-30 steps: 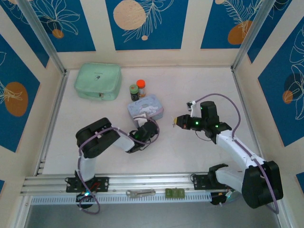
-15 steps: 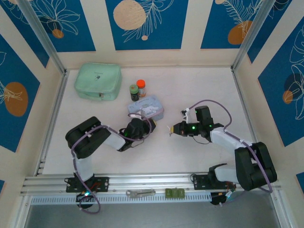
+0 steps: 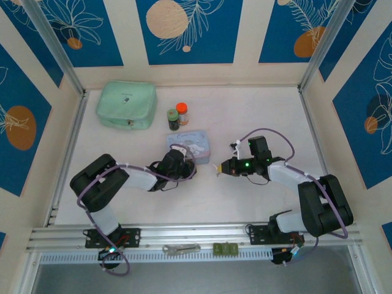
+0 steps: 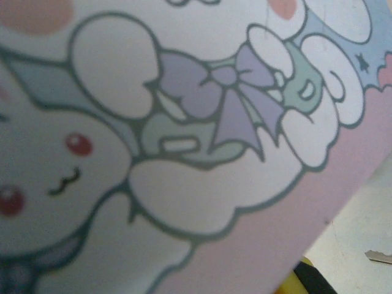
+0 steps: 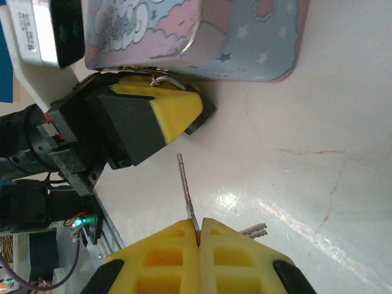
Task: Unlock a padlock with a key
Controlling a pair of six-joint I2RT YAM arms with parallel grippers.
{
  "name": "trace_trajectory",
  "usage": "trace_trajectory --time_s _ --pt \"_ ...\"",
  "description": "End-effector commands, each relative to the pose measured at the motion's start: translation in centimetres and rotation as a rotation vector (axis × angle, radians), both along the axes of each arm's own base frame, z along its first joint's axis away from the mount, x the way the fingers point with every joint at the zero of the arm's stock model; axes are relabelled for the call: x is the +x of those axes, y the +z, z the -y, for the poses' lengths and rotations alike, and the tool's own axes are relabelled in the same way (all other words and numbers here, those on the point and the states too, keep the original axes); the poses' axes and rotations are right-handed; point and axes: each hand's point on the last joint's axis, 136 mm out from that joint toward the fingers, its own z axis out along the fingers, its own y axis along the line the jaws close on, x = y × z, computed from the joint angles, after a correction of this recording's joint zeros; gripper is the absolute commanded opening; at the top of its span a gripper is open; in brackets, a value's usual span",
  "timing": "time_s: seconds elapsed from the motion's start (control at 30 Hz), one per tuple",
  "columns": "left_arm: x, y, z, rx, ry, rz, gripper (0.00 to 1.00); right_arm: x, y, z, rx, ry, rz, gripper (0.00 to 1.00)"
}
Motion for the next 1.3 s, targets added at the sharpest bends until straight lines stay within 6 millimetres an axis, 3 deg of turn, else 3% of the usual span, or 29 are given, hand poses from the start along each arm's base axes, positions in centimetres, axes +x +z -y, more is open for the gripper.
trace_trajectory --time_s 0.0,0.1,0.3,0.5,0.73,0.9,1.27 --pt "-0.6 -2.6 -1.1 0.104 -0.062 -0.053 0.02 0.0 0.7 -0.5 -0.001 0.034 0.013 0.00" --pt "-0.5 -2.9 -1.6 0.141 -0.060 -0.051 0.12 0.0 0.9 -0.6 -0.012 0.033 0.021 0.00" --pt "-0.2 -2.4 -2.7 0.182 -0.011 -0.050 0.51 -0.1 1.6 -0.4 -0.017 0.023 0.050 0.00" --pt "-0.1 -0.6 -3.0 0.097 0.069 -0.045 0.65 -0.1 2.1 -0.2 -0.029 0.017 0.071 0.00" --pt "0.2 1.1 -2.8 -0.080 0.193 -0.045 0.72 0.1 2.2 0.1 -0.035 -0.013 0.089 0.00" --pt "0.1 0.9 -2.7 -0.088 0.250 -0.013 0.72 0.0 2.4 0.3 -0.037 -0.028 0.101 0.00" --pt "-0.7 -1.7 0.3 -0.129 0.245 0.011 0.57 -0.4 2.7 1.3 -0.040 -0.059 0.126 0.00"
